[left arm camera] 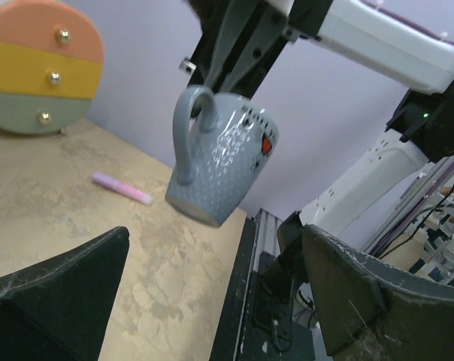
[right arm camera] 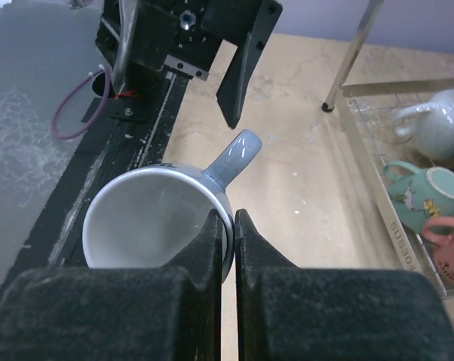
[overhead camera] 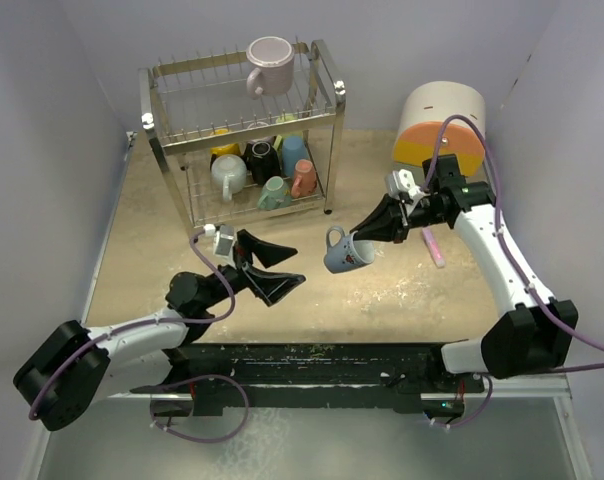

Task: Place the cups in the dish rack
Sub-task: Position the cup upside down at the center of the board, then adjust the cup at the center of the board, then pick up the cup at the center of the board.

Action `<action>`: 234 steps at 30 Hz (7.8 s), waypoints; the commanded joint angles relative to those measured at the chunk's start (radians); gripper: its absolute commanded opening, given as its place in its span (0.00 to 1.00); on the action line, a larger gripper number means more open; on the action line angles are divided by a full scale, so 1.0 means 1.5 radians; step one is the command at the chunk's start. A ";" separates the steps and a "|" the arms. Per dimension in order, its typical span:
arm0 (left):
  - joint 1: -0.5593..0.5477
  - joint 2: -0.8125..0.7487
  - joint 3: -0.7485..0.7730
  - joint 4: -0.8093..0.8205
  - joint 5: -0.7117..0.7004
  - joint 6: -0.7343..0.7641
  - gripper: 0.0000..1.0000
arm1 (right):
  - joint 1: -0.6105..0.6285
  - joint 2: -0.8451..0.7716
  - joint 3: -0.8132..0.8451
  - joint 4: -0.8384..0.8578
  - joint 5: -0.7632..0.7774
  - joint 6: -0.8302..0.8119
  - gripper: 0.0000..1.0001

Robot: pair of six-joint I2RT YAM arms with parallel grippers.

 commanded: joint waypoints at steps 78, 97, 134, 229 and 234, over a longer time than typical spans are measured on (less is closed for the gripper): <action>-0.127 0.543 0.966 -1.544 -0.353 0.712 0.00 | -0.089 -0.037 -0.089 0.327 0.471 0.307 0.78; -0.147 0.642 0.975 -1.494 -0.362 0.701 0.37 | -0.101 -0.033 -0.096 0.335 0.481 0.304 0.78; -0.100 0.276 0.349 -0.930 -0.356 -0.003 0.00 | -0.079 -0.024 -0.163 0.393 0.373 0.284 0.72; -0.385 0.383 0.659 -1.333 -0.834 -0.330 0.54 | -0.051 -0.109 -0.153 0.255 0.427 0.242 0.43; -0.347 0.423 0.689 -1.289 -0.805 -0.267 0.52 | -0.052 -0.112 -0.156 0.258 0.449 0.238 0.43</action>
